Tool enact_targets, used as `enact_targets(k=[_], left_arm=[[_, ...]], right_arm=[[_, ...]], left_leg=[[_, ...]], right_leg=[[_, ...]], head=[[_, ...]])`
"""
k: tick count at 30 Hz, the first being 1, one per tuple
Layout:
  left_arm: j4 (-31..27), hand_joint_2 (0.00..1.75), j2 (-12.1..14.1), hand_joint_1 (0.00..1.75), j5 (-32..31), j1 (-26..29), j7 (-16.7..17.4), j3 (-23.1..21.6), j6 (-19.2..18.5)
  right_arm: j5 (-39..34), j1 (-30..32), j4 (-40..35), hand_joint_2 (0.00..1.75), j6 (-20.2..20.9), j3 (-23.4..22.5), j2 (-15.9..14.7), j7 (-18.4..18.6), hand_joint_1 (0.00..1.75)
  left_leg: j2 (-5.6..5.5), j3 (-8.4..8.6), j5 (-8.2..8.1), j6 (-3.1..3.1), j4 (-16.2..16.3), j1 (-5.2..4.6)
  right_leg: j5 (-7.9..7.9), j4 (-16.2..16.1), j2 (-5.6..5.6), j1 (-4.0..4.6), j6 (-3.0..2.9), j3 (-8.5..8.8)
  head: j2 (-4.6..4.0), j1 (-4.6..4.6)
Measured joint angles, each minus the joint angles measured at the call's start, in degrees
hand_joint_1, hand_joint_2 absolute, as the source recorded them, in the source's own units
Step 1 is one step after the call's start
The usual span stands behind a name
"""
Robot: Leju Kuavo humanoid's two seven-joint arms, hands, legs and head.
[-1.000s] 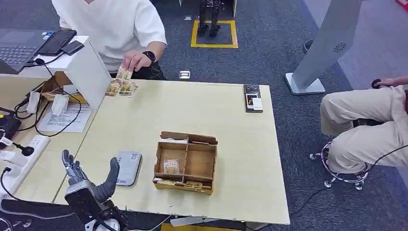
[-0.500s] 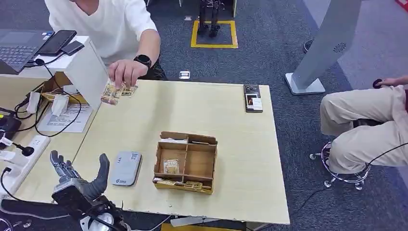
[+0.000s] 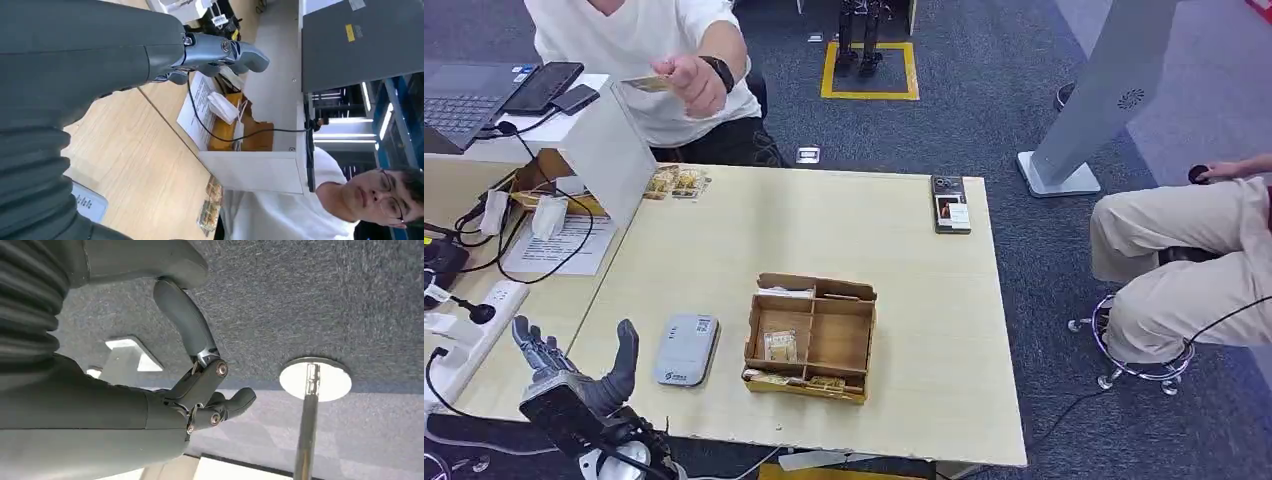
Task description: Pass the card to the sensor for recognition and then transmit it.
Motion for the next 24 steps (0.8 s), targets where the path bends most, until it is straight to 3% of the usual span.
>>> enact_targets(k=[11, 13, 16, 19, 24], left_arm=[[0.0, 1.75, 0.0, 0.0, -0.5, 0.0, 0.1, 0.4, 0.0], [0.2, 1.75, 0.0, 0.0, -0.7, 0.0, 0.2, 0.4, 0.0], [0.7, 1.75, 0.0, 0.0, -1.1, -0.1, 0.4, 0.4, 0.0], [1.0, 1.75, 0.0, 0.0, -1.2, -0.2, 0.6, 0.4, 0.0], [1.2, 1.75, 0.0, 0.0, -1.1, -0.2, 0.7, 0.4, 0.0]], right_arm=[[2.0, 0.1, 0.4, 1.75, 0.0, 3.3, -0.2, 2.0, 0.0], [2.1, 0.6, 0.4, 1.75, 0.0, 7.0, -0.4, 5.6, 0.0], [2.1, 2.0, 0.4, 1.75, 0.0, 17.7, -1.2, 11.8, 0.0], [2.1, 2.6, 0.4, 1.75, 0.0, 26.3, -1.9, 13.6, 0.0], [2.0, 3.2, 0.4, 1.75, 0.0, 33.1, -2.7, 14.0, 0.0]], left_leg=[[0.01, 0.0, 0.0, 0.0, 0.0, 0.0], [0.0, 0.0, 0.0, 0.0, 0.0, 0.0], [0.02, 0.01, 0.0, 0.0, 0.0, 0.0], [0.03, 0.02, 0.0, 0.0, 0.0, 0.0], [0.02, 0.02, 0.0, 0.0, 0.0, 0.0]], right_leg=[[0.0, 0.0, 0.01, 0.0, 0.0, 0.0], [0.0, 0.0, 0.0, 0.0, 0.0, 0.0], [0.01, 0.0, 0.03, 0.0, 0.0, 0.0], [0.01, 0.0, 0.03, 0.0, 0.0, -0.01], [0.01, 0.0, 0.02, 0.0, 0.0, -0.01]], head=[[0.02, 0.0], [0.0, 0.02], [0.02, 0.0], [0.0, 0.0], [0.0, 0.0]])
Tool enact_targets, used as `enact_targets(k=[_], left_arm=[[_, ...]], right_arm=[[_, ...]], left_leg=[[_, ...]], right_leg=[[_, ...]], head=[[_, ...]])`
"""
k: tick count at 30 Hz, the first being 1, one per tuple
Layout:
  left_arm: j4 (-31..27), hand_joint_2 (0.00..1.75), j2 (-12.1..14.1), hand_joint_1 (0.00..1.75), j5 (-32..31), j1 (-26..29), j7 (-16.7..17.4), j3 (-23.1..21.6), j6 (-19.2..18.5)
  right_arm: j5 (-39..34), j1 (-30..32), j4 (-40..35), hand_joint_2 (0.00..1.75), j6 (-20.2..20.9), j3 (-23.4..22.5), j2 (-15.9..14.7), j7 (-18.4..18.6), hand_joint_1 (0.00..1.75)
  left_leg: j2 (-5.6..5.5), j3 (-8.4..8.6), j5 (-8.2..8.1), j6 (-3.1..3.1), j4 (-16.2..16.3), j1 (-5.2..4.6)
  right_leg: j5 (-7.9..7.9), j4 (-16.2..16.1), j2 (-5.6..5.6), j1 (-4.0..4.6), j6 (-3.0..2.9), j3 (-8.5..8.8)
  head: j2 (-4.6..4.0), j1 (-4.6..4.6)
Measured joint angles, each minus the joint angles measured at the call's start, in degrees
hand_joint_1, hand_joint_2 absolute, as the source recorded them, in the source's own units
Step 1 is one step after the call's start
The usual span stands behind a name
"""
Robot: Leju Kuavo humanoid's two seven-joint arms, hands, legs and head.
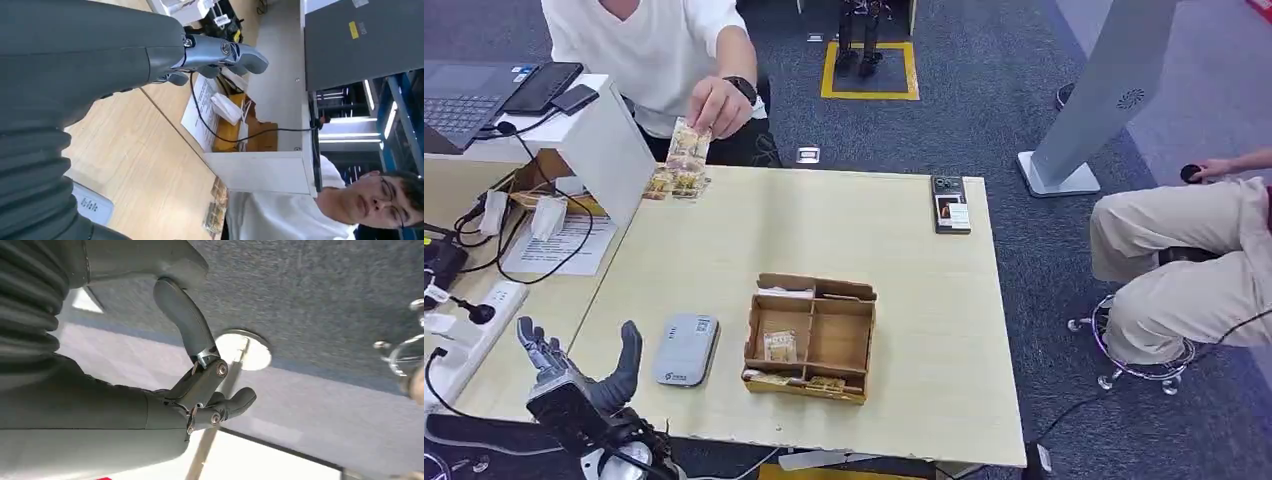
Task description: Pass the card to the sensor for recognition and then transmit it.
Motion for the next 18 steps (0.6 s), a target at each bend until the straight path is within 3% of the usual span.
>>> enact_targets(k=[6, 10, 15, 18], left_arm=[[0.9, 1.75, 0.0, 0.0, -1.2, 0.1, 2.3, -0.7, 0.0], [1.9, 1.75, -0.4, 0.0, -3.0, 0.1, 3.3, -3.6, 0.0], [3.2, 1.75, -1.0, 0.0, -4.4, -0.3, 4.9, -6.8, 0.0], [4.2, 1.75, -0.9, 0.0, -3.8, -0.7, 5.2, -8.5, 0.0]], right_arm=[[-0.3, 1.6, -0.2, 1.75, 0.0, 3.3, -0.4, 0.8, 0.0], [-1.0, 3.6, -1.4, 1.75, 0.0, 2.5, -0.4, -1.6, 0.0], [-1.1, 5.1, -2.8, 1.75, 0.0, -2.1, -0.2, -5.0, 0.0], [-4.4, 4.5, -3.6, 1.75, 0.0, -8.1, 0.3, -9.1, 0.0]], left_leg=[[-0.02, -0.01, -0.01, 0.0, 0.0, 0.0], [-0.05, -0.04, -0.03, 0.03, 0.0, -0.01], [-0.02, -0.03, -0.05, 0.06, 0.0, -0.03], [-0.02, -0.03, -0.05, 0.06, 0.0, -0.02]], right_leg=[[-0.01, 0.0, -0.02, 0.0, 0.0, -0.03], [-0.02, 0.0, -0.04, -0.01, 0.01, -0.03], [-0.01, 0.0, -0.03, -0.02, 0.01, -0.02], [-0.01, 0.0, -0.03, -0.01, 0.01, -0.02]], head=[[0.0, 0.0], [0.02, 0.0], [0.0, 0.02], [0.0, 0.02]])
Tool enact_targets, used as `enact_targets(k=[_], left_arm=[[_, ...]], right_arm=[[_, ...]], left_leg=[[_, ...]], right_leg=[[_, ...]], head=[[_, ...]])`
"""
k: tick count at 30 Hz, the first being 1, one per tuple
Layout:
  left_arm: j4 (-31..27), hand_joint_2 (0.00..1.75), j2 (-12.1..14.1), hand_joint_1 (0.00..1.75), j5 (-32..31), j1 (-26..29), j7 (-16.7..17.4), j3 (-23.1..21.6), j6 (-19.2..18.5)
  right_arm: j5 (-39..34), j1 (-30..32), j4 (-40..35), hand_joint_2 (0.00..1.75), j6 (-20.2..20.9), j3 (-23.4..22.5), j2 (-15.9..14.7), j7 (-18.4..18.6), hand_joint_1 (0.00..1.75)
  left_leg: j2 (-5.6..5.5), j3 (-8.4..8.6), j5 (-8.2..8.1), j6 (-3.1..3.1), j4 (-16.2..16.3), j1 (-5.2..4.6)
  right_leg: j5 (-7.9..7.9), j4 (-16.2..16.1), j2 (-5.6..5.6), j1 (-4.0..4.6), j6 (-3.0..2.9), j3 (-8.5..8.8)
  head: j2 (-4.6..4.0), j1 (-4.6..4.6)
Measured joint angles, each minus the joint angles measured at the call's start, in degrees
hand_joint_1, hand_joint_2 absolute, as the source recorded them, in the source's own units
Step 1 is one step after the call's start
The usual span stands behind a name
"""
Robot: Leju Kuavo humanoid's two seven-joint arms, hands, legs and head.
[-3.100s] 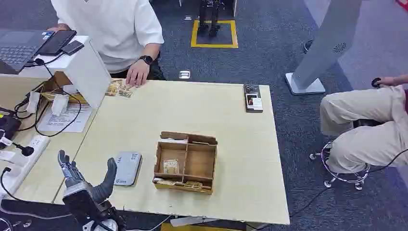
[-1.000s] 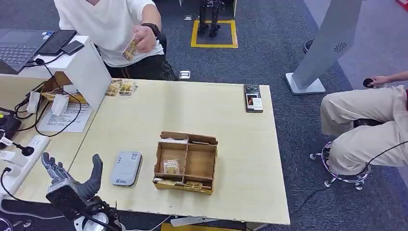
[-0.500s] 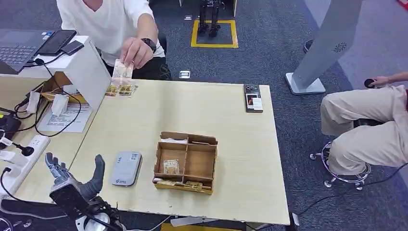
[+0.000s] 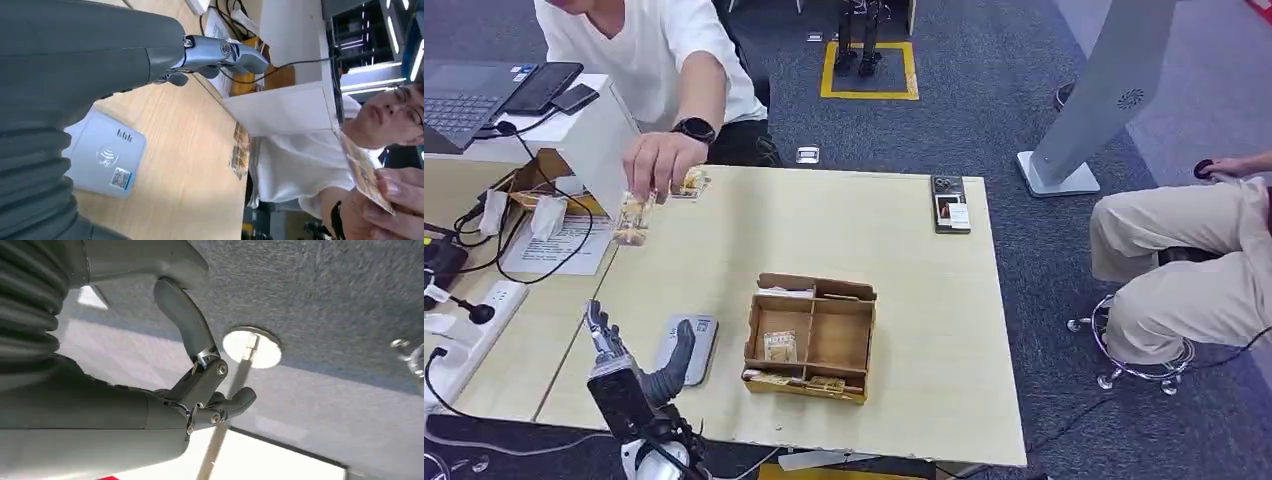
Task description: Pass the card to the sensor for recognition and then transmit it.
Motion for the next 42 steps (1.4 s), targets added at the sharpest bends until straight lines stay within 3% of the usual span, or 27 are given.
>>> enact_targets(k=[4, 9, 17, 24, 27, 31, 32, 33, 38, 42], left_arm=[[0.4, 1.75, 0.1, 0.0, 0.6, -0.2, 0.0, -0.8, 0.0], [1.1, 1.75, 0.2, 0.0, 0.7, -0.4, -0.2, -1.6, 0.0], [1.2, 1.75, 0.2, 0.0, -4.0, -0.5, -0.6, -1.2, 0.0], [1.2, 1.75, 0.1, 0.0, -5.3, -1.1, -0.7, 0.0, 0.0], [1.2, 1.75, -0.2, 0.0, -11.9, -1.4, -3.1, 2.3, 0.0], [1.6, 1.75, -0.7, 0.0, -27.4, -5.8, -5.9, 12.2, 0.1], [1.6, 1.75, -0.8, 0.33, -30.9, -6.9, -6.3, 14.6, 0.1], [1.6, 1.75, -0.8, 1.75, -34.6, -8.3, -6.5, 17.5, 0.1], [1.4, 1.75, -1.6, 1.75, -47.0, -13.2, -6.6, 27.2, 0.2], [-0.4, 1.75, -2.3, 1.75, -53.5, -15.0, -5.1, 31.7, 0.2]], right_arm=[[-3.5, -1.6, 0.0, 1.75, 0.0, -8.2, 0.5, -4.2, 0.0], [-5.6, -3.4, 0.0, 1.75, 0.0, -17.0, 1.1, -5.0, 0.0], [-12.5, -3.8, -0.9, 1.75, 0.0, -24.1, 3.3, 3.0, 0.0], [-12.6, -3.7, -1.8, 1.75, 0.0, -25.6, 4.4, 4.2, 0.0], [-11.8, -3.7, -2.1, 1.75, 0.0, -25.8, 4.7, 5.7, 0.0], [-9.2, -3.7, -2.1, 1.75, 0.0, -25.9, 4.8, 6.3, 0.0], [-9.0, -3.8, -2.0, 1.75, 0.0, -25.9, 4.8, 5.9, 0.0], [-8.6, -3.9, -1.9, 1.75, 0.0, -25.9, 4.8, 5.2, 0.0], [-8.0, -4.2, -0.7, 1.75, 0.0, -26.0, 4.4, 2.8, 0.0], [-7.5, -4.3, 0.3, 1.75, 0.0, -26.1, 3.8, 2.2, 0.0]], left_leg=[[0.0, 0.01, 0.0, 0.0, 0.0, 0.01], [0.01, 0.01, 0.0, 0.0, 0.0, 0.01], [0.01, 0.0, 0.0, 0.0, 0.0, 0.01], [0.03, 0.02, 0.01, 0.0, 0.0, 0.01], [0.04, 0.02, 0.01, 0.0, 0.0, 0.01], [0.04, 0.03, 0.05, -0.06, 0.0, 0.03], [0.04, 0.04, 0.06, -0.08, 0.0, 0.04], [0.04, 0.04, 0.08, -0.1, 0.0, 0.06], [0.04, 0.04, 0.09, -0.11, 0.0, 0.07], [0.01, 0.02, 0.08, -0.1, 0.0, 0.06]], right_leg=[[0.0, 0.0, 0.0, 0.01, 0.0, 0.0], [0.0, 0.0, 0.02, 0.01, 0.0, 0.0], [-0.01, 0.0, 0.02, 0.01, 0.0, 0.0], [-0.01, 0.0, 0.02, 0.01, 0.0, 0.01], [0.0, 0.0, 0.03, 0.01, 0.0, 0.01], [0.0, 0.0, 0.04, 0.02, -0.01, 0.01], [0.01, 0.0, 0.04, 0.03, -0.02, 0.01], [0.02, 0.0, 0.05, 0.04, -0.03, 0.01], [0.02, 0.0, 0.05, 0.04, -0.04, 0.04], [0.02, 0.0, 0.03, 0.03, -0.04, 0.04]], head=[[0.0, 0.0], [0.0, -0.02], [0.02, -0.02], [0.02, -0.02], [0.0, 0.0], [0.0, 0.0], [0.02, -0.02], [0.0, -0.02], [0.02, -0.02], [0.0, -0.02]])
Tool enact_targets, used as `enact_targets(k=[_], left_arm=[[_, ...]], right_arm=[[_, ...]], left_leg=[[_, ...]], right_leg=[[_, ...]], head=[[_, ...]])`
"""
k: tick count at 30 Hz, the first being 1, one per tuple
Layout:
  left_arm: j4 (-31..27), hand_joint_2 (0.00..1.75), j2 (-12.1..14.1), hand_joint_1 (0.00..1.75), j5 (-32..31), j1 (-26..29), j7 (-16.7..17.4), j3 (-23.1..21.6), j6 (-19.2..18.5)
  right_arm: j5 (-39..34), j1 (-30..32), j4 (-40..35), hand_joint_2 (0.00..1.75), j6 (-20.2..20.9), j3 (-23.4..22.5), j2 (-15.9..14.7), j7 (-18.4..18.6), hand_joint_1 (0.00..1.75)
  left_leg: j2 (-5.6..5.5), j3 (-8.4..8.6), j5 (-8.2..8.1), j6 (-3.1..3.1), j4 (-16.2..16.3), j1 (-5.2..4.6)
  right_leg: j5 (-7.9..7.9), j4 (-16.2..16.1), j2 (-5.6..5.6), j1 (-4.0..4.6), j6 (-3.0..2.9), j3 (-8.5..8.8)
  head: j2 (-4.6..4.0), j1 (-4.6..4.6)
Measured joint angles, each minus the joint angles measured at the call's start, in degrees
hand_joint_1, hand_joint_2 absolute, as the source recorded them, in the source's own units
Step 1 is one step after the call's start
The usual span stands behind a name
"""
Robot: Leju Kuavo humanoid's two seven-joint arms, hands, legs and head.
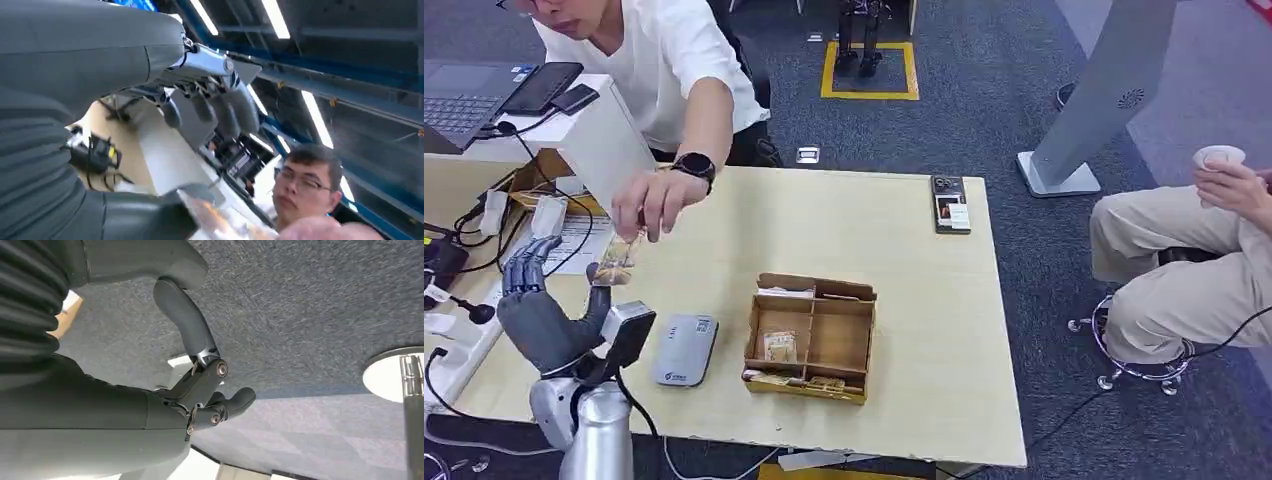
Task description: Pass the card to the sensor for recognition and then transmit it.
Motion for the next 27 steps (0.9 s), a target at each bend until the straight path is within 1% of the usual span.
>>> enact_targets(k=[3, 5, 10, 19, 20, 21, 22, 23, 27], left_arm=[[-1.7, 1.75, -0.2, 1.75, -4.5, -0.4, 2.1, 1.3, 0.0], [-2.7, 1.75, -0.2, 1.75, -5.2, -0.4, 3.0, 1.6, 0.0], [-4.2, 1.75, -0.3, 1.75, -4.0, -0.4, 3.7, 1.7, 0.0], [-4.8, 1.75, -0.3, 1.75, -2.9, -0.4, 3.9, 1.7, 0.0], [-4.9, 1.75, -0.3, 1.43, -2.8, -0.4, 4.0, 1.7, 0.0], [-5.0, 1.75, -0.3, 1.43, -2.8, -0.4, 4.0, 1.7, 0.0], [-5.1, 1.75, -0.3, 0.23, -2.6, -0.4, 4.0, 1.7, 0.0], [-5.2, 1.75, -0.3, 0.0, -2.4, -0.4, 4.0, 1.7, 0.0], [-5.6, 1.75, -0.3, 0.0, -2.1, -0.4, 4.0, 1.7, 0.0]], right_arm=[[0.2, -0.1, 0.5, 1.75, 0.0, 0.0, -0.3, -0.3, 0.0], [0.2, -0.2, 0.7, 1.75, 0.0, 0.0, -0.4, -0.5, 0.0], [0.6, -0.3, 0.9, 1.75, 0.0, 0.0, -0.4, -0.4, 0.0], [1.2, -0.3, 0.9, 1.75, 0.0, -0.1, -0.4, -0.7, 0.0], [1.2, -0.4, 0.9, 1.75, 0.0, -0.1, -0.4, -0.8, 0.0], [1.1, -0.4, 0.9, 1.75, 0.0, -0.1, -0.4, -1.0, 0.0], [1.0, -0.4, 1.0, 1.75, 0.0, -0.1, -0.4, -1.1, 0.0], [0.8, -0.4, 1.0, 1.75, 0.0, -0.1, -0.4, -1.5, 0.0], [0.7, -0.4, 1.0, 1.75, 0.0, -0.1, -0.4, -1.8, 0.0]], left_leg=[[0.0, 0.0, -0.01, 0.01, 0.0, -0.01], [0.0, 0.0, -0.01, 0.01, 0.0, -0.02], [0.0, 0.01, -0.01, 0.01, 0.0, -0.01], [0.0, 0.0, 0.0, 0.0, 0.0, -0.01], [0.0, 0.0, 0.0, 0.0, 0.0, -0.01], [0.0, 0.0, 0.0, 0.0, 0.0, -0.01], [0.0, 0.0, -0.01, 0.0, 0.0, -0.01], [0.0, 0.0, -0.01, 0.01, 0.0, -0.01], [0.0, 0.0, -0.01, 0.01, 0.0, -0.01]], right_leg=[[0.0, 0.0, 0.01, -0.01, 0.0, 0.0], [-0.01, 0.0, 0.0, -0.01, 0.01, -0.01], [0.0, 0.0, 0.0, 0.0, 0.0, -0.01], [0.0, 0.0, 0.0, 0.0, 0.0, 0.0], [0.0, 0.0, 0.0, 0.0, 0.0, 0.0], [0.0, 0.0, 0.0, 0.0, 0.0, 0.0], [0.0, 0.0, 0.0, 0.0, 0.0, 0.0], [0.0, 0.0, 0.0, 0.0, 0.0, 0.0], [0.0, 0.0, 0.0, 0.0, 0.0, 0.0]], head=[[0.0, 0.02], [0.0, 0.0], [0.02, 0.0], [0.0, 0.02], [0.0, 0.0], [0.02, 0.0], [0.0, 0.02], [0.0, 0.0], [0.0, 0.0]])
